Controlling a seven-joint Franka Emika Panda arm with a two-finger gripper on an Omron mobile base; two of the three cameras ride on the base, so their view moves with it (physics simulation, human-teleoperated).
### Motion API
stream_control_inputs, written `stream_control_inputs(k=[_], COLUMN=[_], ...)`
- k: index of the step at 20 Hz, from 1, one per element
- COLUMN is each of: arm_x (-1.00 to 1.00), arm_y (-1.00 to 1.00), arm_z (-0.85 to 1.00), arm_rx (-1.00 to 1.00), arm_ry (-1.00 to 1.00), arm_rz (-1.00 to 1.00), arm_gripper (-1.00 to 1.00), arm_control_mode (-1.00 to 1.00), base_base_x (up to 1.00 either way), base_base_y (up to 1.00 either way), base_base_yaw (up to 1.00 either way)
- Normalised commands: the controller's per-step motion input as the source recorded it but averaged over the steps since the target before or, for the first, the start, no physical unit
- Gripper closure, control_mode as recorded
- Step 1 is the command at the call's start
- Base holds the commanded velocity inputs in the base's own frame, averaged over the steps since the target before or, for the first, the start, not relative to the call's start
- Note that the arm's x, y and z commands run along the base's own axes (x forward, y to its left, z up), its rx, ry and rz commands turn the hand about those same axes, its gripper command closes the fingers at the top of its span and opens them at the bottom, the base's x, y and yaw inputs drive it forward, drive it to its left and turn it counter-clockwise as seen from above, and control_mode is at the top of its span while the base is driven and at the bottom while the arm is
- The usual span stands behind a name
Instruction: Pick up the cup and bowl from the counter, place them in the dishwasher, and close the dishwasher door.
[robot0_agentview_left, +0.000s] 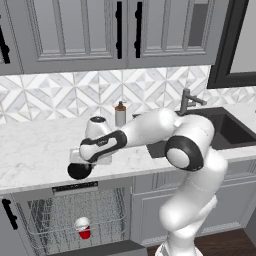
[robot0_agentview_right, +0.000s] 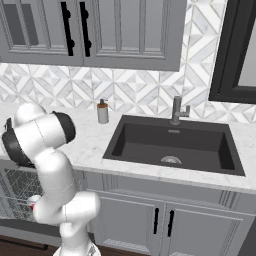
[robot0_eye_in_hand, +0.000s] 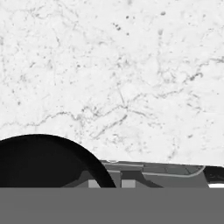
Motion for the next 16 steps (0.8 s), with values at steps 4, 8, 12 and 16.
stream_control_inputs(k=[4,8,12,16], arm_x=[-1.00,-1.00,-0.63,-0.35], arm_y=[-0.35,-0.12,0.00,0.00], arm_z=[0.03,0.04,-0.20,-0.32], arm_rx=[0.15,0.18,0.20,0.23], arm_ry=[-0.04,0.00,0.01,0.01], arm_rz=[-0.15,-0.19,-0.29,-0.44], arm_gripper=[1.00,1.00,1.00,1.00], arm_control_mode=[-1.00,-1.00,-1.00,-1.00], base_base_x=[0.00,0.00,0.00,0.00], base_base_y=[0.00,0.00,0.00,0.00], base_base_yaw=[0.00,0.00,0.00,0.00])
